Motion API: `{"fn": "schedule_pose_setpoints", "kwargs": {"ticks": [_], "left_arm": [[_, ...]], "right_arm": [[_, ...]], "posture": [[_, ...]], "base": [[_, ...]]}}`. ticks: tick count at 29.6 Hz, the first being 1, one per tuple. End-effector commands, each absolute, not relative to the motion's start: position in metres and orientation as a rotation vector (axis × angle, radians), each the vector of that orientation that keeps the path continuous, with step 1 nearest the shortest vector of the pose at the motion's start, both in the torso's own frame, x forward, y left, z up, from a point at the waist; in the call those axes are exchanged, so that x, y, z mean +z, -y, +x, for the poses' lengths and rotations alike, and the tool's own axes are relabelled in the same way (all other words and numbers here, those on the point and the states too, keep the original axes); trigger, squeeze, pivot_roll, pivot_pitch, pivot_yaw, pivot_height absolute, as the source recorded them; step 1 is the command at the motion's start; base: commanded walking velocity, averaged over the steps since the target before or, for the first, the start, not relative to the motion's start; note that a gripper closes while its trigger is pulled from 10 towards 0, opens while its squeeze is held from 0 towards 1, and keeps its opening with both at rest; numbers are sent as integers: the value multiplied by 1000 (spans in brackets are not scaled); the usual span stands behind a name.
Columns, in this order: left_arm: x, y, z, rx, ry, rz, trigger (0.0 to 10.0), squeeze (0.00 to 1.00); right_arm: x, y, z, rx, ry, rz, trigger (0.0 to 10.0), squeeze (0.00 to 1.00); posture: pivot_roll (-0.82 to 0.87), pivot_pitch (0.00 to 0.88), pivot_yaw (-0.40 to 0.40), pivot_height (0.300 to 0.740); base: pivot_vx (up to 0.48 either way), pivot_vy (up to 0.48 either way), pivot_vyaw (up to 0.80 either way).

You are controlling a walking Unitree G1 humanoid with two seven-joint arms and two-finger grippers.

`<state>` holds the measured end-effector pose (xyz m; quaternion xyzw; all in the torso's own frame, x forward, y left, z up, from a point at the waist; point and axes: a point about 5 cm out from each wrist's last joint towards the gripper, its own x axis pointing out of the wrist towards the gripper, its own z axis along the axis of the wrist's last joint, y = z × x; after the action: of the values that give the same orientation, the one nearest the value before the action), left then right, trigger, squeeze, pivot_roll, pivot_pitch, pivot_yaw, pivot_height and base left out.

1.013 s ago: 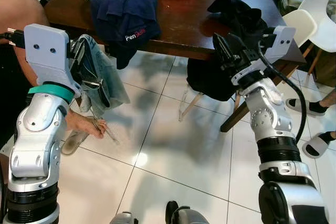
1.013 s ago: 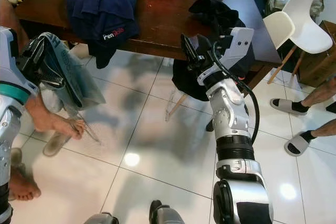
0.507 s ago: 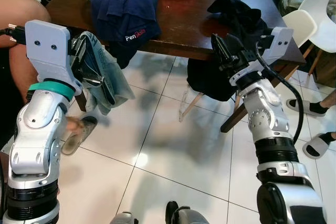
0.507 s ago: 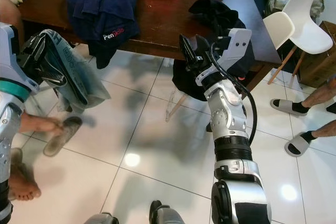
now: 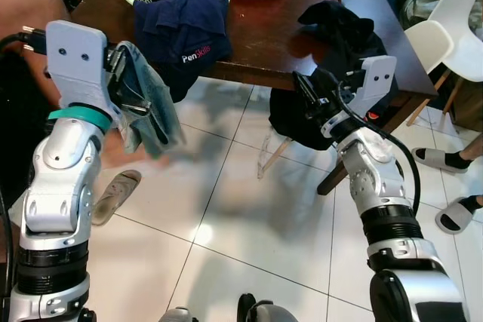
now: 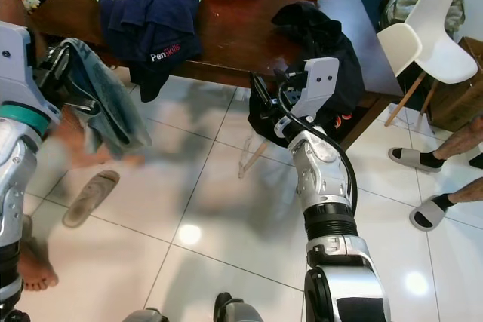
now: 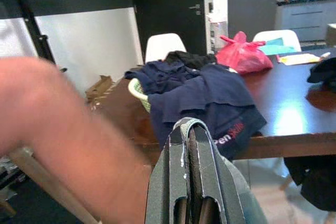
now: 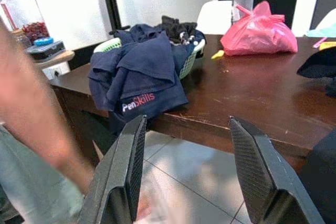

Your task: Hang hanger

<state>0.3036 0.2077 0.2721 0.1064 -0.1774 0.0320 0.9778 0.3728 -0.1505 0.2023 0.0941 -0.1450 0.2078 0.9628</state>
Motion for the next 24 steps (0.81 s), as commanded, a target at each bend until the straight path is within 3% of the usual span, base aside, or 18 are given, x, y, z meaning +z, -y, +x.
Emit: {"fn": "schedule_pose_setpoints", "kwargs": {"ticks": [1, 6, 15, 20, 24], "left_arm": [[275, -208, 303, 74, 375, 208, 10000, 0], [288, -215, 301, 104, 411, 110, 10000, 0], [300, -206, 302, -124, 337, -103, 10000, 0], [306, -200, 311, -162, 288, -208, 10000, 0], [317, -209, 332, -114, 228, -334, 10000, 0]], "right_arm": [[206, 152, 374, 419, 311, 195, 10000, 0], [216, 147, 379, 448, 337, 197, 10000, 0], [219, 149, 374, 461, 368, 168, 10000, 0], [221, 161, 377, 389, 394, 133, 10000, 0], [237, 164, 373, 434, 462, -5, 10000, 0]], "posture": [[269, 0, -81, 740], [287, 0, -91, 740], [278, 18, -76, 740], [285, 23, -86, 740], [240, 13, -52, 740]], "base": [[0, 0, 0], [0, 0, 0], [0, 0, 0], [0, 0, 0], [0, 0, 0]]}}
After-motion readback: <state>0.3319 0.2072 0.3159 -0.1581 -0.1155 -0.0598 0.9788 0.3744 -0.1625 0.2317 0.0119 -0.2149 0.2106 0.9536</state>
